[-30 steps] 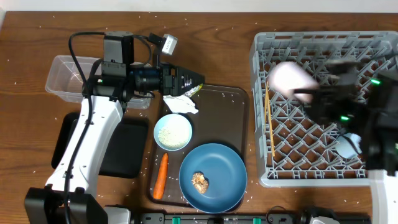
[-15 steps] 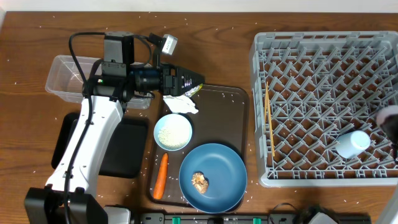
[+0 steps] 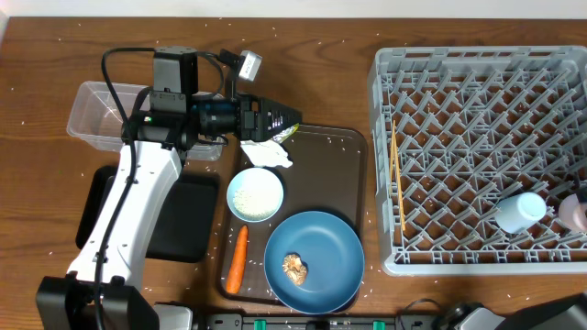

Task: Sort waste into correct bins and load items into the dishwasher rack
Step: 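Place the pink cup upside down in the rack with right gripper, then grasp the foil wrapper on the brown tray with the left gripper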

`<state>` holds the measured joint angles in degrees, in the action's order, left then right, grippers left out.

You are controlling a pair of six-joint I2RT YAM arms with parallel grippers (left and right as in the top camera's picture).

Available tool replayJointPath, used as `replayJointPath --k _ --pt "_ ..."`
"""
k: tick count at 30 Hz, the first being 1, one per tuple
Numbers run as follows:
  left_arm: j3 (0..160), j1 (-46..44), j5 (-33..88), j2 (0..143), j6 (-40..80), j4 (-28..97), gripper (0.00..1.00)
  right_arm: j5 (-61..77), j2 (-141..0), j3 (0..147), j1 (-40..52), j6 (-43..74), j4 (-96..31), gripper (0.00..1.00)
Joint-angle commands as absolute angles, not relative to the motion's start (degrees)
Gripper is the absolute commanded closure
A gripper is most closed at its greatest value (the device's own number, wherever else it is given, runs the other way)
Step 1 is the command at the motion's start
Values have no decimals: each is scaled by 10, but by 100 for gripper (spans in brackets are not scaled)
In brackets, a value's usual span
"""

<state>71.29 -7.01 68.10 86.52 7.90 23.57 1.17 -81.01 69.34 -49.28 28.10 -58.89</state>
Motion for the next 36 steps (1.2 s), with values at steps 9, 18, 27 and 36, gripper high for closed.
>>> replayJointPath --k 9,18,27,36 --pt "715 -71 643 865 55 272 19 236 -775 750 -508 226 -591 12" --pt "713 -132 234 868 4 389 19 302 -622 765 -397 177 -609 13" --pt "695 -221 14 936 4 325 19 225 -595 764 -227 174 -614 17" --pt "695 -244 8 1062 4 216 30 203 -627 764 -213 171 -631 13"
